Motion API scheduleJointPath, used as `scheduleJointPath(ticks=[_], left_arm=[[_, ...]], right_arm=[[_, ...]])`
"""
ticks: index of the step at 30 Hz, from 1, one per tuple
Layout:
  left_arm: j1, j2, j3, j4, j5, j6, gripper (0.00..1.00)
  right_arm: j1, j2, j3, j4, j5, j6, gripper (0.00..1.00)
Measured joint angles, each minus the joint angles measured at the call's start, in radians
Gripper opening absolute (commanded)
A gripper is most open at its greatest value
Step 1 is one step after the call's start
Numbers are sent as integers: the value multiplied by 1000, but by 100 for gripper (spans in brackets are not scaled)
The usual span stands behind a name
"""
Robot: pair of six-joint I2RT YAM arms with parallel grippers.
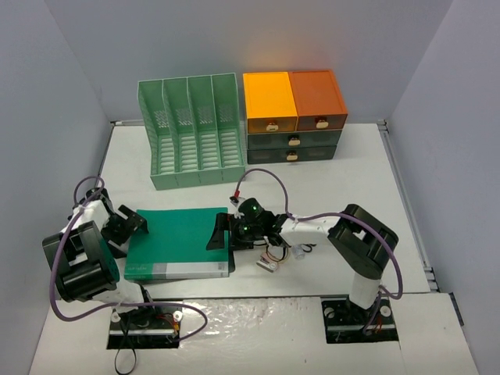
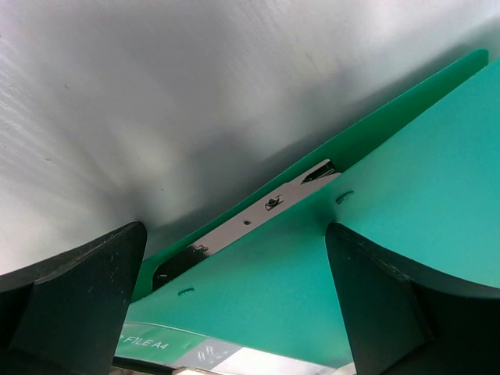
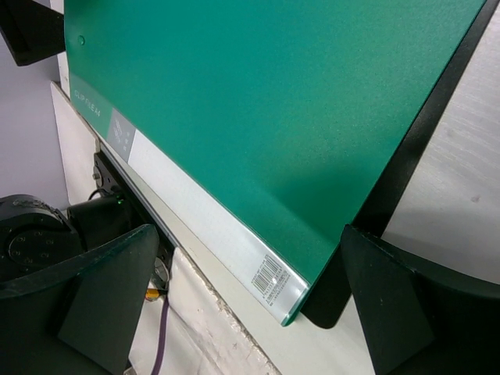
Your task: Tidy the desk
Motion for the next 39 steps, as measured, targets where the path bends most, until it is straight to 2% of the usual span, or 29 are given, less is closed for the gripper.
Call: scheduleJointPath(ticks=[5, 19, 23, 28, 39], left_arm=[[4, 1, 0, 1, 19, 0, 95], [8, -24, -16, 53, 115, 7, 75], [14, -75, -37, 90, 142, 11, 57], [22, -162, -45, 126, 178, 11, 28], [28, -333, -79, 254, 318, -53, 2]], right_arm=[[-7, 4, 0, 5, -14, 1, 100], [-36, 1, -18, 28, -21, 0, 100], [-41, 2, -15, 25, -21, -1, 100], [-44, 11, -4, 14, -24, -4, 100], [-54, 50, 45, -19, -68, -11, 100]])
